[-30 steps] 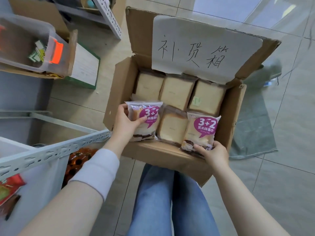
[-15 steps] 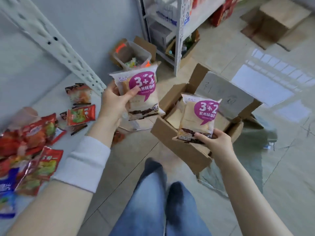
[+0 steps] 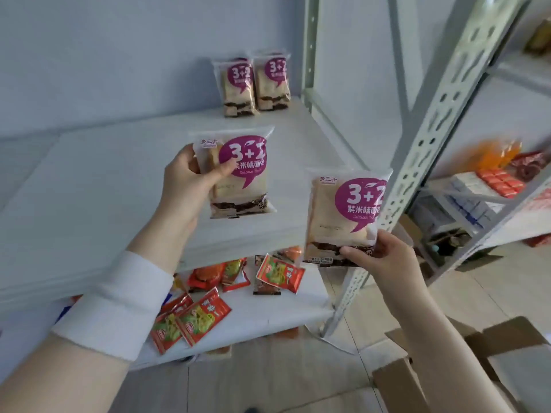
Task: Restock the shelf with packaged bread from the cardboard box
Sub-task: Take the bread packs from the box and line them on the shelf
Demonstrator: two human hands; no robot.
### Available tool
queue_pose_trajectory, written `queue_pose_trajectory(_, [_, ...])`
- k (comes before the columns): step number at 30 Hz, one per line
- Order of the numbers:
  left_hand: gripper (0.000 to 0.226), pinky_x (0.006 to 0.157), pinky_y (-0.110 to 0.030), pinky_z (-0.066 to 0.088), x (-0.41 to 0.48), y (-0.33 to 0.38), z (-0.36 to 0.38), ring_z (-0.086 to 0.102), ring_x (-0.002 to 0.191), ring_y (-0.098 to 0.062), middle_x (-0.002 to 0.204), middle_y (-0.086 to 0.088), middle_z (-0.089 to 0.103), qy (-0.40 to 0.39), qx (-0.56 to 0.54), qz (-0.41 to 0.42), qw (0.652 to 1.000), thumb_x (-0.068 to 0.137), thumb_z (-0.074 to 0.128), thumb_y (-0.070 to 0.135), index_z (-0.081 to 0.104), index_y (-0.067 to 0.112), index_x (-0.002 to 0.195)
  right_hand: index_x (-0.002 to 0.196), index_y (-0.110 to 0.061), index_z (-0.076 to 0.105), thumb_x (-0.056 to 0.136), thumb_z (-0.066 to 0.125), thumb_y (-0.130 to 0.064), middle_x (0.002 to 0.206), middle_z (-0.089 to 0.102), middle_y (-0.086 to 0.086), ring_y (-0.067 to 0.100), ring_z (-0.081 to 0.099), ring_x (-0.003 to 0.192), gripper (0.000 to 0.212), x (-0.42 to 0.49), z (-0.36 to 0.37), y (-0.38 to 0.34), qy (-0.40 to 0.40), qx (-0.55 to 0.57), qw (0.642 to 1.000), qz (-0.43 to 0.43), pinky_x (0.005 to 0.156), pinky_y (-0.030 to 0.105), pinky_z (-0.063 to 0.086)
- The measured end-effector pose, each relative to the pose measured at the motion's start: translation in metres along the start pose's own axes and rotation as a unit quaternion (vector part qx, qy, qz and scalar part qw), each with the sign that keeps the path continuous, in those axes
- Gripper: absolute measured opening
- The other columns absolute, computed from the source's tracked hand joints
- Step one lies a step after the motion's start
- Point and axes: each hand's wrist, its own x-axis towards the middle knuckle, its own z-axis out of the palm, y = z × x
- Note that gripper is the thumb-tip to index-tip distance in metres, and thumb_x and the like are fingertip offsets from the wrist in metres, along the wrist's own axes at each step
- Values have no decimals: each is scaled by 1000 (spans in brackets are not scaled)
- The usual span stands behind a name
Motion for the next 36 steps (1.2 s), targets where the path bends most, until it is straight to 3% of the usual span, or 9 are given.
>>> queue_pose_trajectory(4, [30, 58, -13, 50, 73, -23, -26, 68, 76, -2, 87, 9, 70, 3, 1, -15, 1000, 69, 79, 16, 62, 24, 91, 86, -24, 58, 67, 81, -15, 79, 71, -4, 11, 67, 74, 31, 76, 63, -19, 17, -21, 1000, -9, 68, 23, 53])
queue_pose_trajectory(9, [30, 48, -9, 45, 166, -50, -7, 64, 76, -4, 85, 9, 67, -2, 1, -26, 1000, 70, 78, 18, 59, 21, 93, 87, -18, 60, 68, 80, -14, 78, 68, -7, -3, 63, 63, 29, 188, 106, -33, 39, -31, 999, -12, 54, 9, 47])
queue_pose_trajectory(13, [34, 51, -10, 47, 235, -76, 21, 65, 78, -4, 92, 6, 68, -14, -8, -35, 999, 71, 78, 18, 59, 19, 100, 90, -14, 62, 67, 81, -13, 78, 67, -6, 6, 64, 68, 31, 286, 125, -41, 49, -47, 997, -20, 57, 13, 49])
queue_pose_trajectory(16, [35, 60, -16, 51, 283, -91, 39, 66, 83, -7, 95, 4, 68, 13, -15, -39, 999, 70, 78, 16, 59, 16, 100, 87, -19, 61, 68, 80, -20, 77, 66, -10, 4, 62, 68, 28, 350, 140, -46, 43, -59, 997, -33, 50, 8, 45])
queue_pose_trajectory(23, [34, 86, -41, 53, 340, -111, 59, 63, 99, -17, 108, -1, 66, 27, 72, -2, 997, 71, 78, 28, 57, 26, 98, 85, -27, 64, 68, 79, -31, 86, 64, -6, 3, 56, 70, 23, 427, 151, -44, 42, -153, 985, -65, 60, 13, 41])
queue_pose_trajectory(28, [64, 83, -23, 48, 335, -110, 64, 57, 100, -9, 115, 2, 58, 62, 127, 8, 990, 71, 77, 32, 45, 16, 123, 96, -27, 58, 69, 79, -33, 81, 54, -7, 1, 45, 65, 34, 426, 154, -41, 56, -211, 972, -80, 53, 4, 34])
queue_pose_trajectory(31, [72, 78, -15, 44, 328, -102, 63, 55, 92, 3, 103, 13, 54, 64, 117, -6, 991, 72, 77, 30, 37, 17, 130, 124, -22, 47, 69, 79, -33, 88, 55, -15, 5, 53, 83, 65, 415, 156, -48, 75, -192, 977, -56, 66, 16, 39])
queue_pose_trajectory(33, [80, 91, -22, 43, 319, -98, 59, 52, 108, -7, 121, 1, 51, 55, 123, -12, 991, 73, 77, 29, 30, 15, 136, 135, -18, 36, 71, 78, -32, 110, 55, -6, 14, 51, 108, 78, 400, 156, -53, 87, -218, 970, -58, 85, 29, 44])
queue_pose_trajectory(36, [82, 106, -30, 31, 291, -88, 45, 40, 126, -22, 136, -13, 39, 51, 224, 40, 972, 74, 76, 26, 29, 9, 139, 141, -15, 28, 75, 75, -27, 138, 40, 8, 25, 34, 130, 82, 363, 154, -62, 98, -305, 944, -82, 109, 40, 31])
